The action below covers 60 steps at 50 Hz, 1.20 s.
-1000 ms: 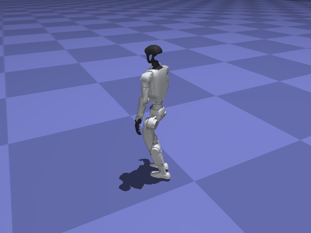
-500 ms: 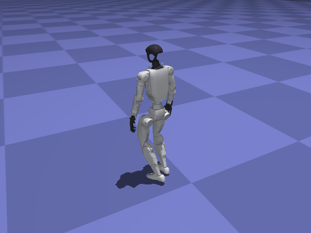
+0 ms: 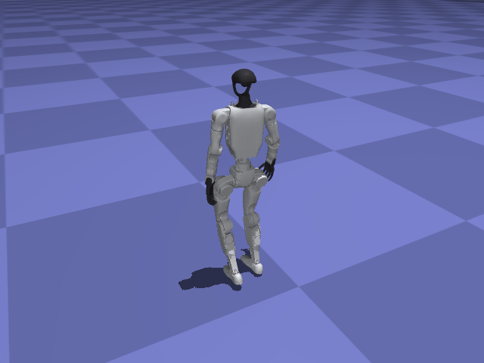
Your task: Walk
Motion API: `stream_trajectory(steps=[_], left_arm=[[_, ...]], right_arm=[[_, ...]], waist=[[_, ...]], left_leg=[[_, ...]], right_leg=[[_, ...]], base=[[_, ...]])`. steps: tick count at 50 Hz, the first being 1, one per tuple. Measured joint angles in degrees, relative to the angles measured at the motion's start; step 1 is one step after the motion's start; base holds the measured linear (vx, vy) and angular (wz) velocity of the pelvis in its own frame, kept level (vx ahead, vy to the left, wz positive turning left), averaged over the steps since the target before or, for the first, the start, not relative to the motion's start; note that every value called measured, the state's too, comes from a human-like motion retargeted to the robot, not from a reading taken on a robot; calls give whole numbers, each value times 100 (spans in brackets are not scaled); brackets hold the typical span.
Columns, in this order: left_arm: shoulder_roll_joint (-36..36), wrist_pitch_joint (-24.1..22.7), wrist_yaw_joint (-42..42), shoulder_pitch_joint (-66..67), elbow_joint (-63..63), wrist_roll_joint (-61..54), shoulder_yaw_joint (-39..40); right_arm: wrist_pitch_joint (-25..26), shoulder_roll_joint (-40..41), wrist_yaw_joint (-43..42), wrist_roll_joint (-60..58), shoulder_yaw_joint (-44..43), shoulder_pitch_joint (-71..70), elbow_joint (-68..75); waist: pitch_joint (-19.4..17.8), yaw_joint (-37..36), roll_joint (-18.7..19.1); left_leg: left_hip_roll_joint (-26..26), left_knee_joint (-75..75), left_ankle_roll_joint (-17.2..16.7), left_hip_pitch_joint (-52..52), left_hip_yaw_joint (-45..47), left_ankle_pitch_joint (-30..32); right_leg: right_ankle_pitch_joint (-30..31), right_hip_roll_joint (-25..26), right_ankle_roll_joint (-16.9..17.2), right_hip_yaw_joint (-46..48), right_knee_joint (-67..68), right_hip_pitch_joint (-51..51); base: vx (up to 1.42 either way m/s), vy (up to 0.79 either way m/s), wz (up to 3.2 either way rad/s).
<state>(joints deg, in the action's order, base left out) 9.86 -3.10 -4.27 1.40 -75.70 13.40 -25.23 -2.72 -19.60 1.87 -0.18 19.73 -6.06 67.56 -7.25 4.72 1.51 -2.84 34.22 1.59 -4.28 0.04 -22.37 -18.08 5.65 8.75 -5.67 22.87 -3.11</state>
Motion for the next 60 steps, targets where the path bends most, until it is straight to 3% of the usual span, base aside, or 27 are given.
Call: stream_trajectory(steps=[30, 50, 55, 60], left_arm=[[-577, 57, -44, 394, -150, -225, -74], [-889, 98, -98, 453, -232, -501, -101], [-716, 117, 2, 172, -184, -579, -33], [-30, 155, 260, -671, -8, -645, 125]], right_arm=[[94, -118, -141, 65, 76, -759, 14], [121, -26, -107, 319, 226, -1299, -66], [110, 7, -96, 414, 256, -1349, -114], [94, 57, -90, 518, 294, -1319, -165]], waist=[[-160, 266, -86], [-274, 407, -185], [-274, 449, -241], [-264, 497, -323]], left_leg=[[-120, -548, 314, 566, 674, 126], [-212, -559, 513, 433, 1078, 120], [-297, -607, 563, 399, 1169, 142], [-416, -682, 594, 407, 1297, 167]], right_leg=[[21, -78, 259, -640, -231, 182], [-168, -19, 415, -1084, 133, -281], [-343, -8, 475, -1176, 508, -544], [-782, -57, 457, -1006, 1308, -914]], base=[[2, 3, -35], [2, 2, -38], [5, 0, -39], [8, -3, -47]])
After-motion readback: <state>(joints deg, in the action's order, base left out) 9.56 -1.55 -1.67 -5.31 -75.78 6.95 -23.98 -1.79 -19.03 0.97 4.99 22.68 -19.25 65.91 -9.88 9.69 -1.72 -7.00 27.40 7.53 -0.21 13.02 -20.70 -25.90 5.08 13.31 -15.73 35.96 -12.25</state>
